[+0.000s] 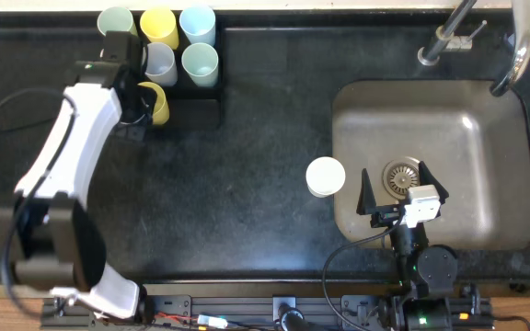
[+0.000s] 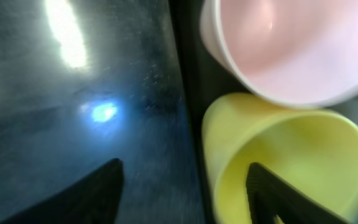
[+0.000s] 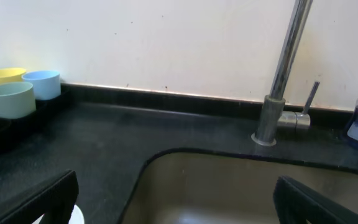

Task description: Store Cups

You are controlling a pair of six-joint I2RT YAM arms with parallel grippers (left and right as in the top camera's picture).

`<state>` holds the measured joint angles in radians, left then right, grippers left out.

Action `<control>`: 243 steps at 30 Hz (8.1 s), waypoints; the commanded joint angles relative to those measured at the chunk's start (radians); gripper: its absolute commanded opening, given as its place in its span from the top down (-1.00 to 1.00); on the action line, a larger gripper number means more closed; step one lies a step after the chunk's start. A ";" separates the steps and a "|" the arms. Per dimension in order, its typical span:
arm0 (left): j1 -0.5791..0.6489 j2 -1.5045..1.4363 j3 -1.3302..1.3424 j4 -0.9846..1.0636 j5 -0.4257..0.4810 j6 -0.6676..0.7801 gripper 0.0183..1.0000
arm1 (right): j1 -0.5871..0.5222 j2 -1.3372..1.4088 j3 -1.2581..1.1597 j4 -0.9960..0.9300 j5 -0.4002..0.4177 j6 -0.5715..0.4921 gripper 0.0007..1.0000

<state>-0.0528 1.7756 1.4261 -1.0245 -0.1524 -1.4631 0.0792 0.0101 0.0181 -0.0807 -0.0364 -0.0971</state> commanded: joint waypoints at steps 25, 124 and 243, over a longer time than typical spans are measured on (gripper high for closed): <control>-0.042 -1.545 -1.160 1.281 0.190 1.354 -1.00 | 0.003 -0.006 -0.013 0.006 0.004 0.007 -1.00; -0.007 -1.773 -1.418 0.947 0.233 1.359 -1.00 | 0.040 1.500 1.326 -1.368 -0.198 0.007 -1.00; -0.007 -1.769 -1.418 0.947 0.230 1.359 -1.00 | 0.621 2.406 2.387 -1.204 0.027 0.401 0.92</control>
<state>-0.0692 0.0113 0.0090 -0.0746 0.0715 -0.1196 0.6937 2.4187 2.3753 -1.2926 -0.0441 0.2863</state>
